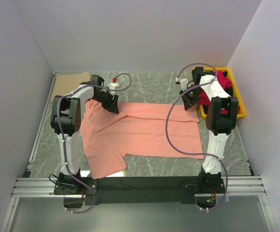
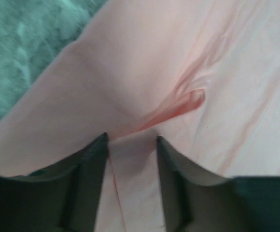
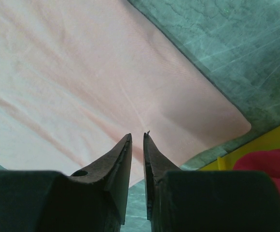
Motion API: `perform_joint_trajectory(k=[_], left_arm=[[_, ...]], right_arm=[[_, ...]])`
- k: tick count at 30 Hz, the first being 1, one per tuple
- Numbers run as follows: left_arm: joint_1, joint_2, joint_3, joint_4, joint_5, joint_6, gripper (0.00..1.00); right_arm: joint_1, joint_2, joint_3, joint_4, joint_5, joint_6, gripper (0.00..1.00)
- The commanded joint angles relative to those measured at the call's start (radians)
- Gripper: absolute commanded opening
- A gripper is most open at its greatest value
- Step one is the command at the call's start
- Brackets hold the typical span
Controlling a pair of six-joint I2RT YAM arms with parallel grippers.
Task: Fold and stack the t-shirts
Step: Fold the tshirt
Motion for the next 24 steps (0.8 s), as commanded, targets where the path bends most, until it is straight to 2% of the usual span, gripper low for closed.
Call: perform_joint_trajectory(k=[1,2,3,7,11,13,16,17,24], left_arm=[[-0.019,-0.051,-0.043,-0.045,0.056,0.052,0.47],[-0.02,-0.085,-0.058,-0.042,0.062,0.059,0.39],[-0.022,-0.103,-0.072,-0.039,0.068,0.063,0.36],[-0.028,-0.178,-0.135,-0.021,0.084,0.058,0.32],[-0.043,-0.243,-0.175,-0.002,0.081,0.047,0.23],[-0.065,-0.267,-0.209,0.004,0.07,0.061,0.22],[-0.092,-0.278,-0.239,0.001,0.059,0.066,0.11],[-0.1,-0.277,-0.245,-0.004,0.061,0.066,0.01],[-0.175,-0.287,-0.298,-0.063,0.07,0.11,0.01]], right_arm=[[0.006,-0.014,0.012,0.0,0.007,-0.012,0.23],[0.006,-0.014,0.009,0.001,0.007,-0.012,0.23],[0.006,-0.015,0.009,0.001,0.008,-0.016,0.22],[0.006,-0.011,0.01,-0.008,0.007,-0.019,0.22],[0.006,-0.009,0.006,-0.006,0.01,-0.022,0.22],[0.006,-0.009,0.006,-0.008,0.011,-0.022,0.22],[0.006,-0.009,0.006,-0.006,0.013,-0.024,0.22],[0.004,-0.011,0.001,-0.003,0.018,-0.025,0.22],[0.004,-0.021,-0.008,0.0,0.03,-0.032,0.2]])
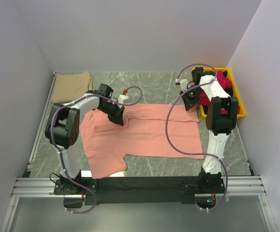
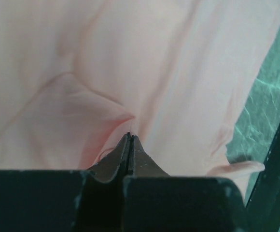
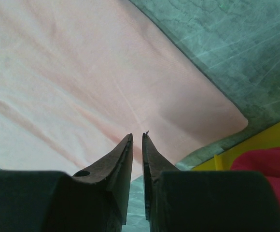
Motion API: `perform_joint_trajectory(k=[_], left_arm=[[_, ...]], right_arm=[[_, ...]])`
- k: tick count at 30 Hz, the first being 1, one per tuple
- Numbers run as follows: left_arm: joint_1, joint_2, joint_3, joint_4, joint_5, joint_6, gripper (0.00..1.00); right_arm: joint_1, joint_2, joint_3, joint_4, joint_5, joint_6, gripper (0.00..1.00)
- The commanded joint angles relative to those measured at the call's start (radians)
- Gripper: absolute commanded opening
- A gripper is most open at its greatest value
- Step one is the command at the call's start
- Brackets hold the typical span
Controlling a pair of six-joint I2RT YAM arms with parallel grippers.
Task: Fold and stack the t-shirts
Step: Fold the tshirt
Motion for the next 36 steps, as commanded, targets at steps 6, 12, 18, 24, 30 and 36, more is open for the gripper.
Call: perform_joint_trajectory(k=[6,12,18,24,30,36], left_arm=[[-0.03,-0.126,-0.06,-0.151,0.044,0.148,0.39],[0.156,-0.151,0.041,-0.063,0.068,-0.057,0.43],[0.204,-0.058,0.078,0.172,-0.299,-0.232,0.45],[0.231,0.053,0.106,0.249,-0.493,-0.346,0.3],[0.244,0.12,0.127,0.236,-0.6,-0.366,0.24],[0.244,0.163,0.159,0.18,-0.591,-0.412,0.29]], right_arm=[[0.004,-0.034,0.0,0.022,0.026,0.007,0.2],[0.009,-0.041,0.013,0.089,0.076,0.085,0.19],[0.053,-0.014,0.017,0.177,0.151,0.166,0.12],[0.102,0.038,-0.012,0.198,0.276,0.193,0.04],[0.115,0.123,0.026,0.183,0.422,0.223,0.0],[0.13,0.198,0.115,0.212,0.533,0.213,0.0]])
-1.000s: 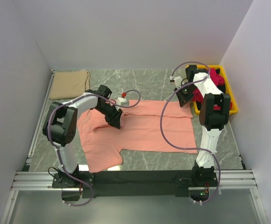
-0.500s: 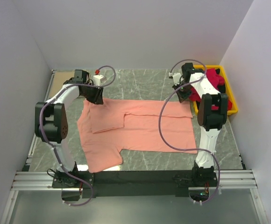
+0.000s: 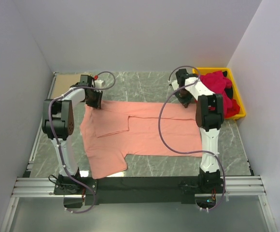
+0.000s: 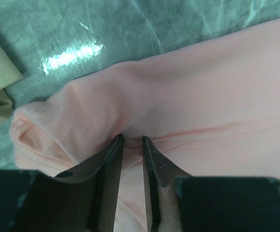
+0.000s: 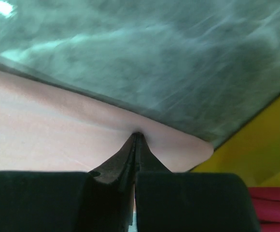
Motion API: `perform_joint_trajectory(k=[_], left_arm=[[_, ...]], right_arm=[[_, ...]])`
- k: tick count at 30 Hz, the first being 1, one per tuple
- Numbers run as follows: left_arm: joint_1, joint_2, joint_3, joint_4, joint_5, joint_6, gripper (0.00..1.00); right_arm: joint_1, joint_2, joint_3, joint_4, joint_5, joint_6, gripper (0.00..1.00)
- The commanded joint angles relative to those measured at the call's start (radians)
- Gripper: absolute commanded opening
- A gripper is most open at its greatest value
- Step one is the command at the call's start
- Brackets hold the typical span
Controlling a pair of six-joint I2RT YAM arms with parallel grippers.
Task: Fold and stack the t-shirts
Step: Fold the tshirt
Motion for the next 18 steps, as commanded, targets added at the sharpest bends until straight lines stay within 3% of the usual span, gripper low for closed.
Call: perform_joint_trajectory(k=[1,9,12,18], left_arm=[[0.005,0.05,0.051,-0.034,-0.032,-0.048,0.3],[0.004,0.13,0.187,-0.067,0.0,-0.094,0.31],[0.005,0.128,0.227,-0.078,0.03,-0.077,0.32],[0.007,-0.112,0.131,-0.034,0.253,0.032,0.46]], right_arm=[[0.004,0.065,0.093,0.03,0.123,-0.003,0.0],[0.006,0.146,0.228,0.069,0.172,-0.04,0.0],[0.009,0.097,0.212,0.076,0.14,-0.036,0.01],[0.007,-0.163,0.084,0.046,-0.057,-0.062,0.53]])
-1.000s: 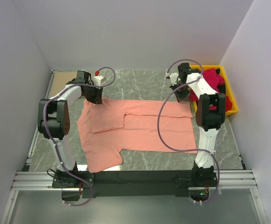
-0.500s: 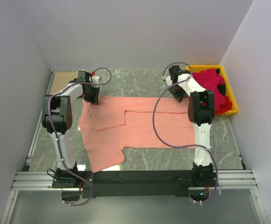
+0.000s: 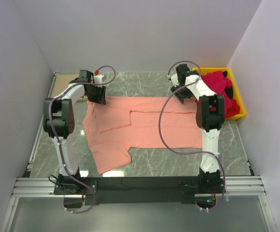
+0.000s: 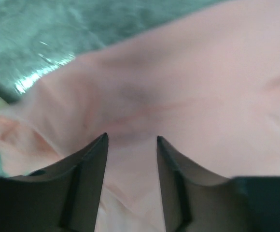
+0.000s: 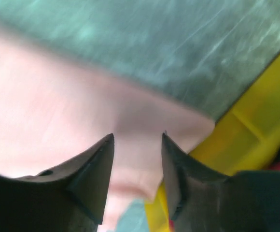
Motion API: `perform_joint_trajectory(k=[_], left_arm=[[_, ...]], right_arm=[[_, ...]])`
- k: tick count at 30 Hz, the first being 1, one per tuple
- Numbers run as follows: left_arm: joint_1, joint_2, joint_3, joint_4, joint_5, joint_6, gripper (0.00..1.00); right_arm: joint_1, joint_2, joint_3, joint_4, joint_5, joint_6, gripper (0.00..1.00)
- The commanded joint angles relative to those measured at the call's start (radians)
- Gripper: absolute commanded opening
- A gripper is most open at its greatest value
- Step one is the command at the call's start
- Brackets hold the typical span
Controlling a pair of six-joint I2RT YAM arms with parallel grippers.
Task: Fold and stack the t-shirts
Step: Fold the tshirt
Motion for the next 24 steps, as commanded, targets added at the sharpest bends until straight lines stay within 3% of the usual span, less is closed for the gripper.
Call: perform_joint_trajectory(k=[1,6,11,16,24], left_arm=[[0.006,-0.228,-0.05,0.015,0.188,0.086,0.52],[0.037,-0.455,-0.182,-0.083,0.302,0.215,0.59],[0.112,-0.633,-0.361,-0.295,0.418,0.489,0.58],[0.116,-0.802,-0.568,-0.422,0.343,0.638,0.56],[0.119,-1.009,-0.771,-0.421,0.247,0.706,0.56]], right_arm=[[-0.005,-0.239,-0.068,-0.02,-0.148,-0.037,0.65],[-0.011,-0.495,-0.295,-0.098,-0.28,-0.124,0.7],[-0.012,-0.753,-0.608,-0.112,-0.323,-0.227,0.63],[-0.012,-0.919,-0.909,-0.064,-0.291,-0.285,0.49],[-0.011,-1.098,-1.237,0.044,-0.185,-0.351,0.42]])
